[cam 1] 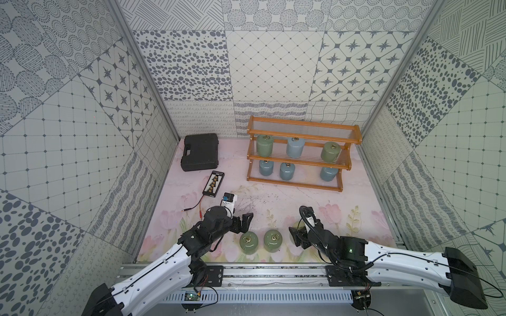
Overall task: Remove the tea canisters from the shelf
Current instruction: Place the tea canister at the center of the board.
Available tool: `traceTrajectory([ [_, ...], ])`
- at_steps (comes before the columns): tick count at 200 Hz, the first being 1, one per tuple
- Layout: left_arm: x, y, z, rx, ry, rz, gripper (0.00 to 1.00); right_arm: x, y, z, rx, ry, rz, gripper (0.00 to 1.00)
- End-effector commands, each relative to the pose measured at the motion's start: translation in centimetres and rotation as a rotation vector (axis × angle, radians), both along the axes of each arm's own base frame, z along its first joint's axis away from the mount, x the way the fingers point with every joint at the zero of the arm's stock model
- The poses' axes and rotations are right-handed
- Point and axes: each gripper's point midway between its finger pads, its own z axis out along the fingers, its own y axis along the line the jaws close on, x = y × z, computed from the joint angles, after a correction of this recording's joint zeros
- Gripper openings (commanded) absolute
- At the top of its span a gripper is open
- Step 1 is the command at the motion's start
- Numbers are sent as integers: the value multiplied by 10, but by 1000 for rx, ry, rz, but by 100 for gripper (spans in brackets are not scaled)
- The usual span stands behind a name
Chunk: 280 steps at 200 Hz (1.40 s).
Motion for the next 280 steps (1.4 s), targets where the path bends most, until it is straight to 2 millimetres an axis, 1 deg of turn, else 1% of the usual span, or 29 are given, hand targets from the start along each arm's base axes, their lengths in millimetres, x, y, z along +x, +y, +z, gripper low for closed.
traceTrajectory([
  [1,4,-3,9,-25,-46,-7,100,-16,5,-10,-20,75,42,83],
  [18,3,-2,10,-29,-51,-3,100,-21,7,-11,-29,85,48,83],
  [82,1,0,11,-30,-52,-2,100,-33,1,-20,-39,112,41,84],
  [117,2,0,12,-34,-57,0,100,-34,1,-19,-38,107,35,84],
  [150,2,1,11,-30,-57,0,100,-30,-2,-13,-34,86,17,90],
  [198,4,0,19,-30,-78,-2,100,-25,-6,9,4,35,1,100],
  [231,8,-1,27,-23,-98,1,100,-23,-2,28,15,7,15,100],
  [252,10,-4,34,-18,-106,-7,100,-21,3,49,29,-18,31,99],
  [270,14,-8,41,-4,-112,-22,100,-17,4,73,46,-65,30,100],
  [277,16,-10,43,6,-112,-27,100,-15,1,76,32,-85,27,99],
  [278,16,-10,44,6,-114,-28,100,-14,2,82,44,-92,26,99],
  [280,17,-11,44,9,-113,-29,100,-13,3,88,51,-99,25,100],
])
